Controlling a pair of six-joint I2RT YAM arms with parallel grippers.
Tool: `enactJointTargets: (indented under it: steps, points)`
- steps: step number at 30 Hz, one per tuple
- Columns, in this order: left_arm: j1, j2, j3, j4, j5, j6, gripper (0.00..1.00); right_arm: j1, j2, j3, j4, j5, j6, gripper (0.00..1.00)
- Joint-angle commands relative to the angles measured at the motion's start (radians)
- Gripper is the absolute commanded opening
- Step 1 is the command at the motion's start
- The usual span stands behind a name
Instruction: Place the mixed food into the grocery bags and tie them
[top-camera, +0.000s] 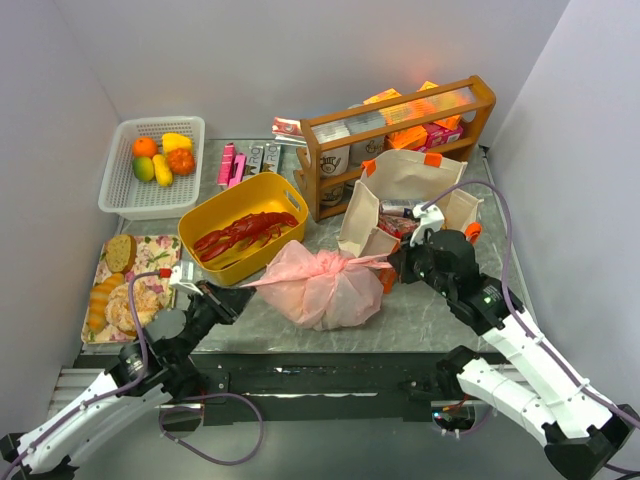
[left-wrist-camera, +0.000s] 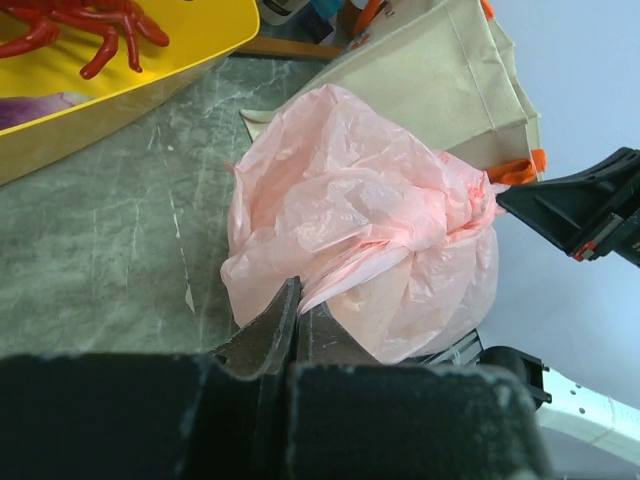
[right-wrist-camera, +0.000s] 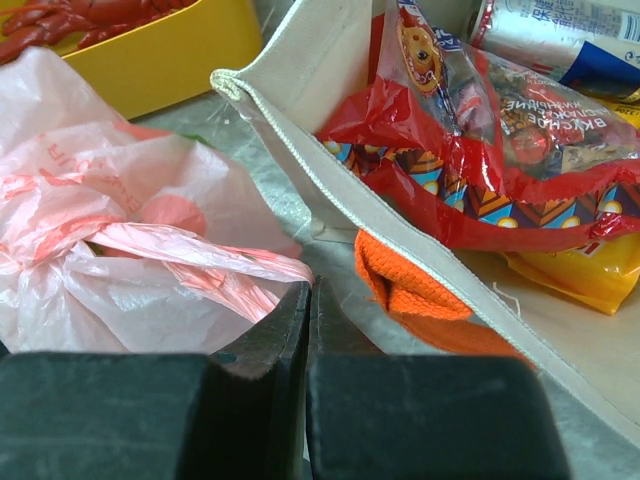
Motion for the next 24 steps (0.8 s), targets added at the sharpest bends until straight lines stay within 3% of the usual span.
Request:
enactJointTargets:
  steps: [1, 7, 12, 13, 14, 16, 17, 19, 20, 24]
  points:
    - [0.041, -0.031, 0.006, -0.128, -0.281, -0.014, 0.01, -0.099, -0.035, -0.012, -0.058, 0.359, -0.074, 0.00]
    - [0.039, 0.075, 0.006, -0.011, -0.161, 0.102, 0.01, -0.099, -0.056, -0.002, -0.035, 0.254, -0.084, 0.00]
    - [0.041, 0.357, 0.081, 0.045, -0.020, 0.200, 0.04, -0.099, -0.036, 0.011, -0.037, 0.119, -0.123, 0.00]
    - [0.039, 0.388, 0.116, 0.044, -0.006, 0.229, 0.12, -0.099, -0.027, 0.027, -0.050, 0.055, -0.145, 0.20]
    - [0.039, 0.437, 0.133, 0.044, 0.009, 0.239, 0.34, -0.099, -0.024, 0.033, -0.054, 0.019, -0.152, 0.36]
    - [0.041, 0.466, 0.174, 0.047, 0.027, 0.271, 0.64, -0.096, -0.031, 0.042, -0.051, -0.089, -0.185, 0.64]
    - [0.041, 0.475, 0.188, 0.048, 0.050, 0.280, 0.77, -0.096, -0.042, 0.045, -0.049, -0.119, -0.189, 0.73]
    - [0.039, 0.471, 0.228, 0.044, 0.063, 0.292, 0.88, -0.084, -0.076, 0.070, -0.049, -0.212, -0.195, 0.90]
    - [0.039, 0.454, 0.244, 0.036, 0.064, 0.292, 0.95, -0.076, -0.087, 0.080, -0.046, -0.236, -0.197, 0.93]
    - [0.041, 0.413, 0.326, -0.001, 0.069, 0.308, 0.96, 0.008, -0.131, 0.148, -0.014, -0.340, -0.225, 0.98]
